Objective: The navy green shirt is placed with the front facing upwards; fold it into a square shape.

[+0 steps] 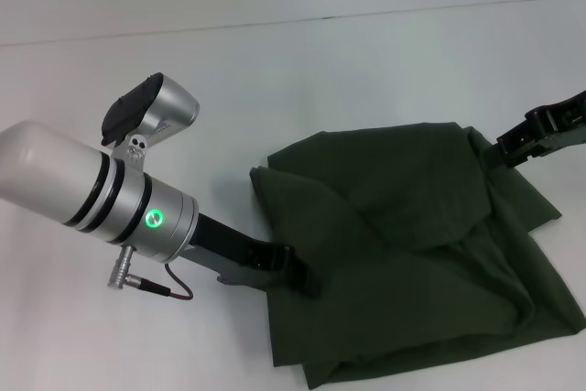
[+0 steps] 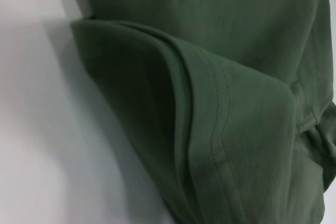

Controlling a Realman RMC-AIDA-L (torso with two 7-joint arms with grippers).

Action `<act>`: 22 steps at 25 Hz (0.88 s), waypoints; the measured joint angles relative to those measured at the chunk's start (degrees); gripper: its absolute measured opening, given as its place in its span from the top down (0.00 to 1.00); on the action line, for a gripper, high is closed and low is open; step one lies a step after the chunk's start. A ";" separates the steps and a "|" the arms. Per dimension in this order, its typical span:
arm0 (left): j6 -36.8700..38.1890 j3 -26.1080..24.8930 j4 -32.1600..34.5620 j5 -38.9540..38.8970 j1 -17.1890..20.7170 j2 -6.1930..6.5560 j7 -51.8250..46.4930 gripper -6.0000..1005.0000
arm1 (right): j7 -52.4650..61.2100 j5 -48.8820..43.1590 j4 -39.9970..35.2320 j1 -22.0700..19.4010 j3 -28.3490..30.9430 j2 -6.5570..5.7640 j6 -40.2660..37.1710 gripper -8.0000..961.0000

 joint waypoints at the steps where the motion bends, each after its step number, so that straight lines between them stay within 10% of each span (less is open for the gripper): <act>1: 0.00 0.01 0.00 -0.04 0.00 -0.01 0.00 0.61 | -0.01 0.00 0.00 0.00 0.00 0.00 0.00 0.61; 13: 0.84 -0.01 1.40 0.74 0.65 0.60 -0.33 0.88 | -0.01 0.00 0.00 -0.09 0.00 -0.01 -0.01 0.61; 22: 3.86 -0.25 8.36 4.55 5.31 1.59 -2.85 0.89 | 0.23 0.00 0.00 -0.09 0.00 -0.01 0.01 0.61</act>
